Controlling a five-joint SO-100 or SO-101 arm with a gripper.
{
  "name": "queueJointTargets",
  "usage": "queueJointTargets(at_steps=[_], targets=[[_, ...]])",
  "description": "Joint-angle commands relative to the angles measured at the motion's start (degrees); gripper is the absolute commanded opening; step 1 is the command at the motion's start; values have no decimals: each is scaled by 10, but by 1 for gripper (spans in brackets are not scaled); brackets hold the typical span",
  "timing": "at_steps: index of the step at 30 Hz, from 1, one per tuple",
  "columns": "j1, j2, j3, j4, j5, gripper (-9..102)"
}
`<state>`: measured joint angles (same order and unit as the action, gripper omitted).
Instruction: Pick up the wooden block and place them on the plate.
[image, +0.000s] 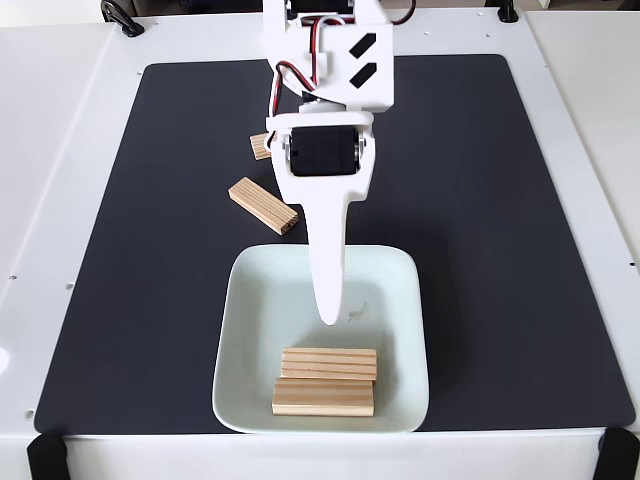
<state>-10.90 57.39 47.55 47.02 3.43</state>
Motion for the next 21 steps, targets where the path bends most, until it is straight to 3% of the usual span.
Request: queueJointTargets(at_steps=[1,5,15,21], targets=[[-4,115,76,3,4,19],[-4,228,204,3,4,-2],[-4,535,617,-4,-8,-1],[-4,707,867,-4,-119,0]])
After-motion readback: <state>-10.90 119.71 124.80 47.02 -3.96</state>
